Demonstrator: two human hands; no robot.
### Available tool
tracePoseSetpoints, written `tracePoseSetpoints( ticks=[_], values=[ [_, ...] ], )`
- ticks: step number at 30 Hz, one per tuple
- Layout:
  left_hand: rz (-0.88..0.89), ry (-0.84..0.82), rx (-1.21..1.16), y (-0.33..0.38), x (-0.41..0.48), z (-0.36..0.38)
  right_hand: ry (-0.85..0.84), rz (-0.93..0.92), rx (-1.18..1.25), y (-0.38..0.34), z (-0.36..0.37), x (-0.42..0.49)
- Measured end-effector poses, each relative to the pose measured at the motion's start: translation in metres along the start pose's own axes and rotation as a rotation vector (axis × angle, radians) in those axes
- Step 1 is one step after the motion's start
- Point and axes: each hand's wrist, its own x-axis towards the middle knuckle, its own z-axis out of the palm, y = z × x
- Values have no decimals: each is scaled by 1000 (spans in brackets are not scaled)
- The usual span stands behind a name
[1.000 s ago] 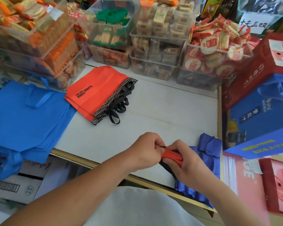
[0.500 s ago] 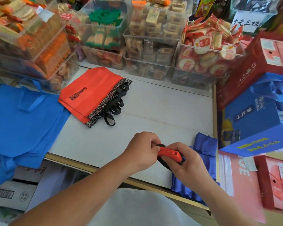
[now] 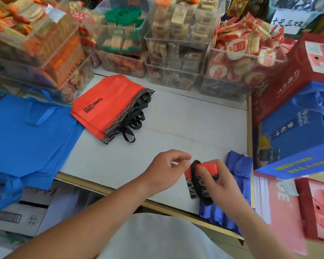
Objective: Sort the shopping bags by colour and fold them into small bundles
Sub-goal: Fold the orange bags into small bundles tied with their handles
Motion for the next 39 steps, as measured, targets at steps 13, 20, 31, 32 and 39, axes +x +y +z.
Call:
tracePoseSetpoints(
  ticks=[13, 20, 31, 32, 39],
  values=[
    [-19, -8, -217, -10, -8, 13, -11, 167, 358, -8, 18, 1],
    [-100, 11, -211, -35, -14, 10, -20, 173, 428, 1, 28, 10],
    [-177, 48, -179, -64, -17, 7, 100, 197, 330, 33, 44, 37],
    [-185, 36, -178, -68, -18, 7, 98, 212, 325, 38, 46, 39],
    [-264, 97, -139, -97, -6, 19, 35, 328, 308, 71, 56, 52]
  ],
)
